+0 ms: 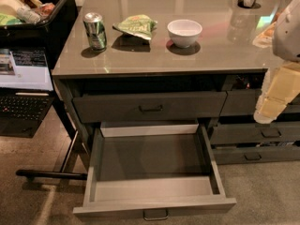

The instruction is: Place green jalapeno chip bag into middle drawer

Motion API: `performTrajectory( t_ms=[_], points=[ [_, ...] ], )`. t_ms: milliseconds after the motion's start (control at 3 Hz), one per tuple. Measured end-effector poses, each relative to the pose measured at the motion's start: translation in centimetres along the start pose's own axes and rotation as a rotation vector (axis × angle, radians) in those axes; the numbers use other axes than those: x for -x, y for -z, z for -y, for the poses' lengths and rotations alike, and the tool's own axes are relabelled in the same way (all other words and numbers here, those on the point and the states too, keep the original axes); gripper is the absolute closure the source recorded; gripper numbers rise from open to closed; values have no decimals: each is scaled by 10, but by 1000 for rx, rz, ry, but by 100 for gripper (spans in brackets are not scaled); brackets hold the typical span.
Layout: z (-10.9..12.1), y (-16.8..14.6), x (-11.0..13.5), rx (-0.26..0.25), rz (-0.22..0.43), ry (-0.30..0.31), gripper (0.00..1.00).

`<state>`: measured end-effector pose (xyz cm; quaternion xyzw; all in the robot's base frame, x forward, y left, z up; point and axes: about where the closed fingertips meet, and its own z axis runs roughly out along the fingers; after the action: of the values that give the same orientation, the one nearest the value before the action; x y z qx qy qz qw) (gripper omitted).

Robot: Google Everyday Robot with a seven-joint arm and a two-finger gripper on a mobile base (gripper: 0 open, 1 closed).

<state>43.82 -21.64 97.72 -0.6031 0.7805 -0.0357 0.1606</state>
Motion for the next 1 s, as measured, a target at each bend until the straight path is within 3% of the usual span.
performTrajectory(
  t_ms=[333, 667, 1000],
  points=[
    [0, 0, 0, 0, 0, 0, 0],
    [6, 6, 2, -18, 53, -30, 0],
    [34, 6, 14, -72, 166, -136, 0]
  ],
)
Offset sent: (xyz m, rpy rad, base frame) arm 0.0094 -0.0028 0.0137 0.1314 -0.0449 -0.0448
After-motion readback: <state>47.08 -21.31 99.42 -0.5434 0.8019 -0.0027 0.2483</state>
